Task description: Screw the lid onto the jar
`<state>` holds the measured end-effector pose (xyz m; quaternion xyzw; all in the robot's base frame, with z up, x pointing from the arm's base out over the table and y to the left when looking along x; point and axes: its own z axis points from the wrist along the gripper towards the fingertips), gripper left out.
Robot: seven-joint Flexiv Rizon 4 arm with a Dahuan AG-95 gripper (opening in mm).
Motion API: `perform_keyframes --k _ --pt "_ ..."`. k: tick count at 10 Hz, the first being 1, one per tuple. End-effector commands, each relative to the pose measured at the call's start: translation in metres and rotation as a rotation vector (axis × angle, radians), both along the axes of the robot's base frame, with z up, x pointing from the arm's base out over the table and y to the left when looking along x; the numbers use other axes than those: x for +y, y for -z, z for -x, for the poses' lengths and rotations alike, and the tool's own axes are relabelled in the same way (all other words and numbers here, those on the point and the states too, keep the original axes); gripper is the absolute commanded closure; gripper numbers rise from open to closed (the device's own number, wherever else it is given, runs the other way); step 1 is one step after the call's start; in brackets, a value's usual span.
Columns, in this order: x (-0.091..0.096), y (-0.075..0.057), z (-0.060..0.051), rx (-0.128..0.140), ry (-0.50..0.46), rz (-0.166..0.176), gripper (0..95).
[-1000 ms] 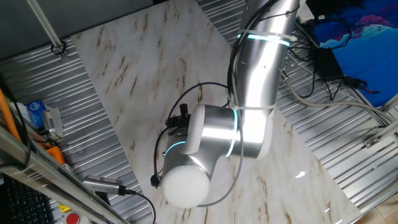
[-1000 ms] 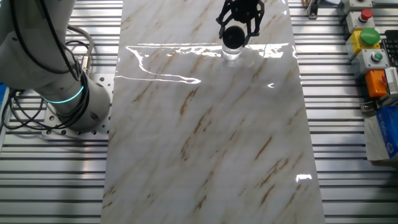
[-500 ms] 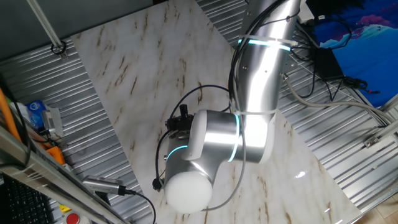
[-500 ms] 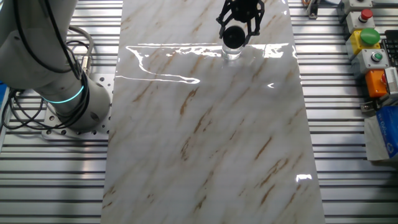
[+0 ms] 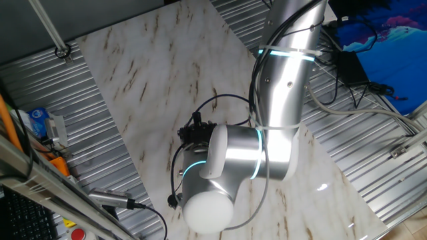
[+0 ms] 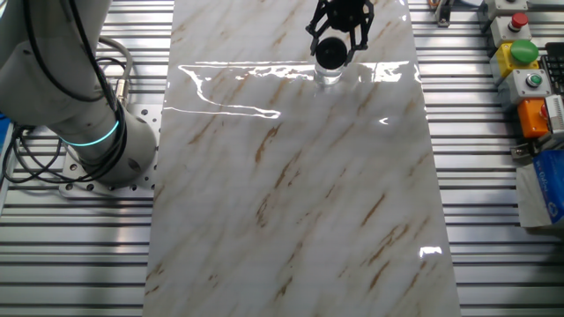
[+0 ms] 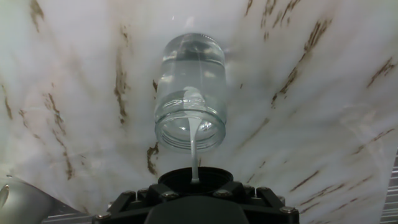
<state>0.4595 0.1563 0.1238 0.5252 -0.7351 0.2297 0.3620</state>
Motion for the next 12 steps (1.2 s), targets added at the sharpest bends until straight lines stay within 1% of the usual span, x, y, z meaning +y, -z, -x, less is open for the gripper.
perform_keyframes --k 1,4,8,12 --pt "0.0002 -0.0002 -0.0005 0.0 -0.001 0.004 95.0" --pt "0.0008 0.0004 -0.0015 0.001 -0.012 0.013 95.0" --pt "0.0006 0.0015 -0.0024 -0.006 -0.035 0.031 95.0" --pt "0.0015 0.0037 -0.0049 -0.01 -0.043 0.037 95.0"
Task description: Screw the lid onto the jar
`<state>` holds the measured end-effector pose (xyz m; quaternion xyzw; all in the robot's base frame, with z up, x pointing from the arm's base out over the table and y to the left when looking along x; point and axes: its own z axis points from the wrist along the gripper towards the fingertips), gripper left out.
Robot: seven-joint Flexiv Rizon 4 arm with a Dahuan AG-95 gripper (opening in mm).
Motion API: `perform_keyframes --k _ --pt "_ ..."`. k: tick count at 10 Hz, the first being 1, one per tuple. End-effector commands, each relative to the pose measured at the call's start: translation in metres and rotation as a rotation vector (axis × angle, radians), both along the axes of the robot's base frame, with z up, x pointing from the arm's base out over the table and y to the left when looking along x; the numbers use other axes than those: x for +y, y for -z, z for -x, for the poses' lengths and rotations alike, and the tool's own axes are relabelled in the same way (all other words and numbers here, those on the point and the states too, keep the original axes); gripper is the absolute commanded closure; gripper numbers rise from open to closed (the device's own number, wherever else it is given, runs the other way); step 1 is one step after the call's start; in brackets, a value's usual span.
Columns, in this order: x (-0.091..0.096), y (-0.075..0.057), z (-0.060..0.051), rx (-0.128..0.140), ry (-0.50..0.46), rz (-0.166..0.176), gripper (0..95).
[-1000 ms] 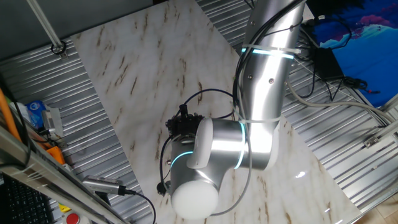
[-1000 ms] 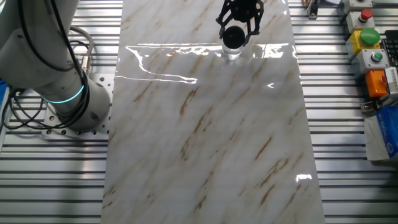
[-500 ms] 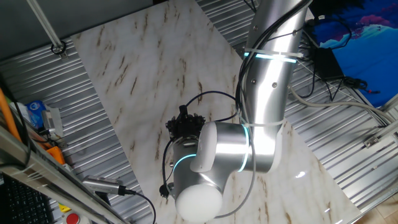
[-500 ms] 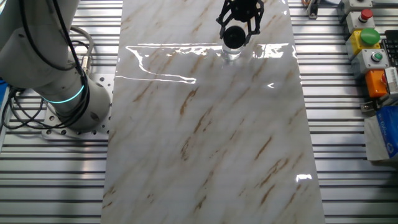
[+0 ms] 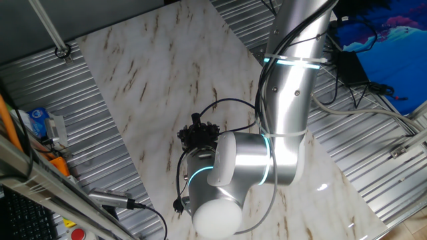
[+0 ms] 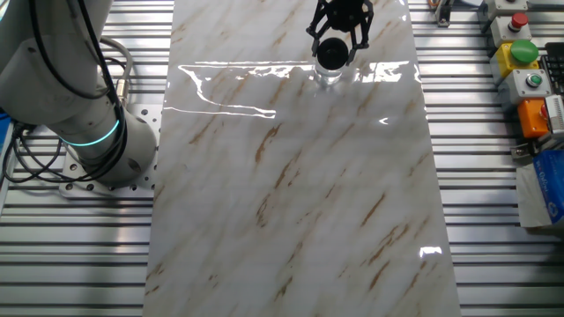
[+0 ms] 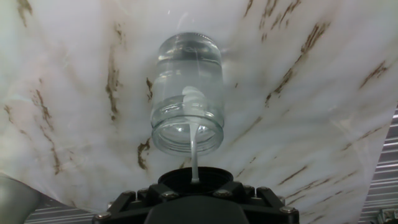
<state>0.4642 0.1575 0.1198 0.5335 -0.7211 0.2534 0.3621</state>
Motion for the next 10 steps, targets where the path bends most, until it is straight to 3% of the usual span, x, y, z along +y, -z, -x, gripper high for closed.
perform_keyframes --k 1,10 --pt "0.0006 0.0002 -0.0007 0.002 0.0 0.002 95.0" --pt "0.0016 0.0017 -0.002 0.0 -0.013 0.0 95.0"
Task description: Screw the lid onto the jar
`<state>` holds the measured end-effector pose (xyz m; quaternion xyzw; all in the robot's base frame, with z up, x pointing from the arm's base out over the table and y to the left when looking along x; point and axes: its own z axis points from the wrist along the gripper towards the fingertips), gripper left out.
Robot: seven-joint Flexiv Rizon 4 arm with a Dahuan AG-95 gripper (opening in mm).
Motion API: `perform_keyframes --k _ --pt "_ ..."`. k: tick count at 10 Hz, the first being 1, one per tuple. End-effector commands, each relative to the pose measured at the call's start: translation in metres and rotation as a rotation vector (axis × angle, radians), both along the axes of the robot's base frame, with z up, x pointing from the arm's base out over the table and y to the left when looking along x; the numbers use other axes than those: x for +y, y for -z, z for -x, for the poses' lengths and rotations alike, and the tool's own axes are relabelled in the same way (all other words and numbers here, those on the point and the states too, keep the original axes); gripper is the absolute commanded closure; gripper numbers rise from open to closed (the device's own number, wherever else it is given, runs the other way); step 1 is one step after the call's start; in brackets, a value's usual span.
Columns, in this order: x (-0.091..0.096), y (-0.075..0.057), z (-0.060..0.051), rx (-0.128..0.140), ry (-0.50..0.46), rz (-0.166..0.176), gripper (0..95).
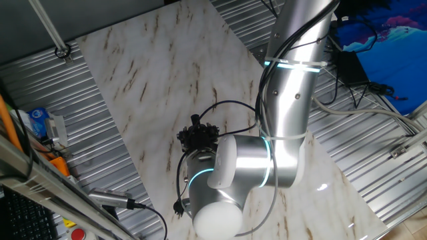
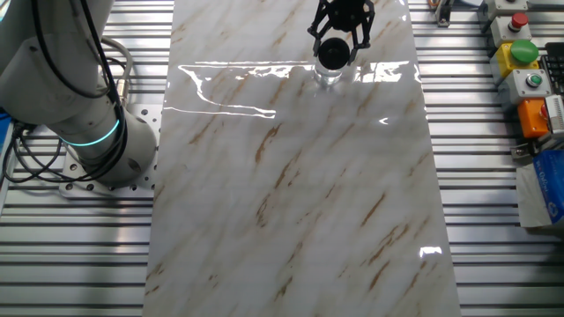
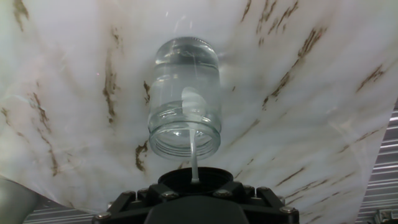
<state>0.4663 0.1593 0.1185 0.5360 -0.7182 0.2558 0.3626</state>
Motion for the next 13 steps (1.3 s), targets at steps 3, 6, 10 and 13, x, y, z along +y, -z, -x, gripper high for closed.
perform_keyframes --k 3,6,10,13 --pt "-0.0002 0.0003 0.0001 0.002 -0.018 -0.007 95.0" --pt "-0.0002 0.0004 0.0003 -0.007 -0.025 -0.006 95.0" --pt "-0.0002 0.0004 0.0003 -0.019 -0.017 -0.013 95.0" --pt "-0.0002 0.0004 0.0003 -0.003 -0.032 -0.014 95.0"
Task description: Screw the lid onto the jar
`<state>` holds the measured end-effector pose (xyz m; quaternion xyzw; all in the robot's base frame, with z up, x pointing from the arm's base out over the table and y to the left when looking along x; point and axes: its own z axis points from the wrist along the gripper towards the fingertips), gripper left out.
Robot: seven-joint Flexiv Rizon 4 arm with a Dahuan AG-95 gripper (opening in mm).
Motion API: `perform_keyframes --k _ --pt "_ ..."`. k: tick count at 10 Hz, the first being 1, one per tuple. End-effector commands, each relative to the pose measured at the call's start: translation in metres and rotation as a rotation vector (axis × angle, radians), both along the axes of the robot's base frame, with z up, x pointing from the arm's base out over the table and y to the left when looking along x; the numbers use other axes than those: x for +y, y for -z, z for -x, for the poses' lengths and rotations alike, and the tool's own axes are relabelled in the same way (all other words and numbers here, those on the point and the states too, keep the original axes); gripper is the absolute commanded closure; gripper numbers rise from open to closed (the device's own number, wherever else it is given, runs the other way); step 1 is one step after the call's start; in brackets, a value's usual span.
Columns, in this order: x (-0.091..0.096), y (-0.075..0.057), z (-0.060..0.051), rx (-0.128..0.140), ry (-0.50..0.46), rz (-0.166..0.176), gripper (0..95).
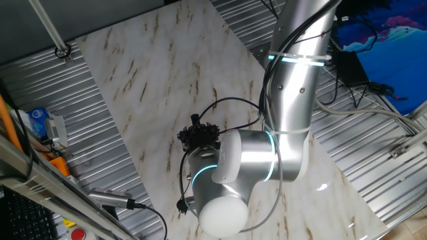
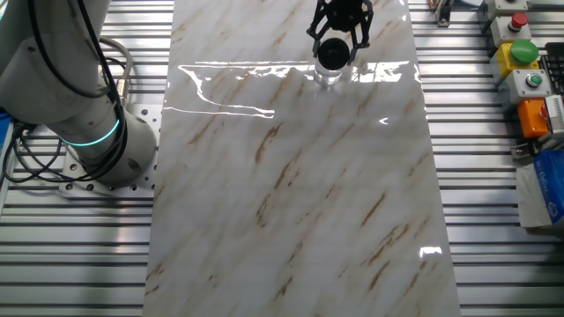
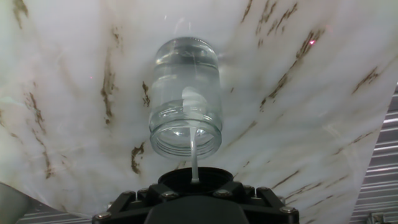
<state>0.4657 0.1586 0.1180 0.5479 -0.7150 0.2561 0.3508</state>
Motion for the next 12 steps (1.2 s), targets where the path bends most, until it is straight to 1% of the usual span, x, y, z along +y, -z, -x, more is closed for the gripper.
perform_keyframes --k 1,3,6,12 --pt "0.0005 -0.0001 -0.0003 0.019 -0.015 0.01 95.0" --pt "0.0005 -0.0001 -0.0003 0.023 -0.017 0.023 95.0" --pt "0.0005 -0.0001 -0.0003 0.037 -0.028 0.027 95.0" --pt "0.0005 -0.0001 -0.0003 0.034 -0.025 0.028 95.0"
